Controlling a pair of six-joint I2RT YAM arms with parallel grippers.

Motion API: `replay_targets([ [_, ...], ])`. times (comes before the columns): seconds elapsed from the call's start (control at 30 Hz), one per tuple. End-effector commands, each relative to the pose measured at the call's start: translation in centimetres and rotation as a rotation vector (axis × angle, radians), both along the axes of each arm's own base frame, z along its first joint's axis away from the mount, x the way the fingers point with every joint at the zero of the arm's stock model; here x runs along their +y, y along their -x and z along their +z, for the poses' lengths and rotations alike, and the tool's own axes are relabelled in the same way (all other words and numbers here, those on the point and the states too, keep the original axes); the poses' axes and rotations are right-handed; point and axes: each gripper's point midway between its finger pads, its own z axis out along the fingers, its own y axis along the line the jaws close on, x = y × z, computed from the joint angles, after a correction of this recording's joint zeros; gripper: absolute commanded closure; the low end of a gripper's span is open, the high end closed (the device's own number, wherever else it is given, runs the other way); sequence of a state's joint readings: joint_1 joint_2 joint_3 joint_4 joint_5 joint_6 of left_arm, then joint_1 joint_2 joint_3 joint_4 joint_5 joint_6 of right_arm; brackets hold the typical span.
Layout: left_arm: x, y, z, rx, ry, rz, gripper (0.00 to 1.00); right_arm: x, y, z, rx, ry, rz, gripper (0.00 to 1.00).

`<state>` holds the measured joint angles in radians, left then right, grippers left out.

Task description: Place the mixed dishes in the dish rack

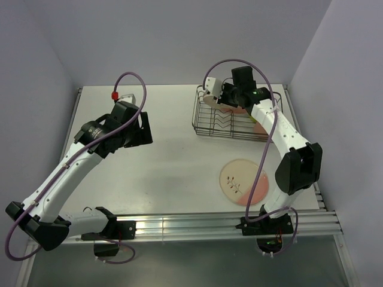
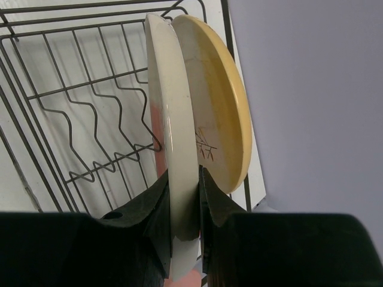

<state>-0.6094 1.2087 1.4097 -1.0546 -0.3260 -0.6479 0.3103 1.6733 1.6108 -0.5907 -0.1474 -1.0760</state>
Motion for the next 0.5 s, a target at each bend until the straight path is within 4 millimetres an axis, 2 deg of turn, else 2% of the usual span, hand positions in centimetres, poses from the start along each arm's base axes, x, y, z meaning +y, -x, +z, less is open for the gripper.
replay_targets([
  [0.0, -0.5, -0.7, 1.1, -0.032, 0.040, -0.003, 0.17, -0.1, -2.2, 4.4, -0.161, -0.007, 0.023, 1.00],
  [0.33, 0.5, -0.6, 0.9, -0.015, 0.055, 0.034, 0.18, 1.1, -3.8, 1.4, -0.100, -0.045, 0.045, 1.00],
  [0.43, -0.7, -0.6, 0.6, 0.005, 0.082, -0.038, 0.18, 1.3, -4.2, 0.3, -0.081, -0.056, 0.038, 1.00],
  [0.47, -2.1, 0.0, 0.3, 0.034, 0.122, -0.112, 0.18, 1.3, -4.2, 0.0, -0.076, -0.059, 0.035, 1.00],
])
